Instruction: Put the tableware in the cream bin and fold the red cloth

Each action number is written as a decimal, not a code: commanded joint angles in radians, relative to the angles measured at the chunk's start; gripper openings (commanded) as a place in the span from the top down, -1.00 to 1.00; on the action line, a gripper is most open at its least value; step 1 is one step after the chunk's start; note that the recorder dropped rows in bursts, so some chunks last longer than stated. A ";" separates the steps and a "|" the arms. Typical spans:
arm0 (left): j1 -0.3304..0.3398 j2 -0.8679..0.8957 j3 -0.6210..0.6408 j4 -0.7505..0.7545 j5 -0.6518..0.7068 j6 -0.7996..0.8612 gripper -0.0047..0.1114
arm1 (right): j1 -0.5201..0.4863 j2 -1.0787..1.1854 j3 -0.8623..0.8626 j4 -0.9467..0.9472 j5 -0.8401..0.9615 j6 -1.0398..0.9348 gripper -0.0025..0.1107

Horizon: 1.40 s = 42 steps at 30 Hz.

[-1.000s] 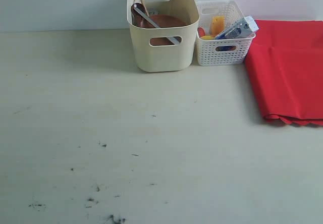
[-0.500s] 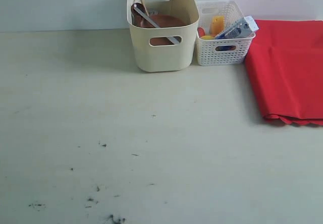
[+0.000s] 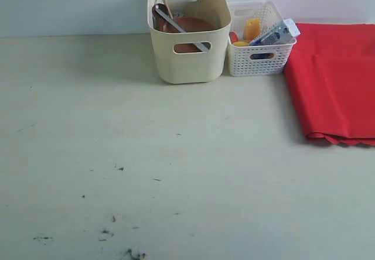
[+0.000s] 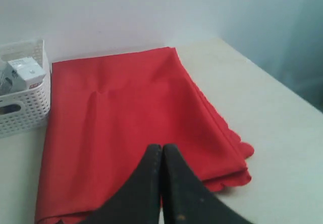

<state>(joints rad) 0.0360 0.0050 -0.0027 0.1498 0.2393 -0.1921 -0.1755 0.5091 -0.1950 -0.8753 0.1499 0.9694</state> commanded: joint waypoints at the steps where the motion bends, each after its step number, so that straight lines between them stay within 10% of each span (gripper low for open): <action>1: -0.006 -0.005 0.003 0.004 -0.002 -0.003 0.88 | 0.001 -0.097 0.102 0.090 -0.024 0.002 0.96; 23: -0.006 -0.005 0.003 0.004 -0.002 -0.003 0.88 | 0.361 -0.506 0.195 0.108 0.167 -0.001 0.96; 42: -0.006 -0.005 0.003 0.004 -0.002 -0.003 0.88 | 0.373 -0.509 0.195 0.106 0.019 -0.010 0.96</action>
<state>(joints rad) 0.0360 0.0050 -0.0027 0.1498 0.2393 -0.1921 0.1935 0.0065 -0.0047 -0.7670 0.2511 0.9714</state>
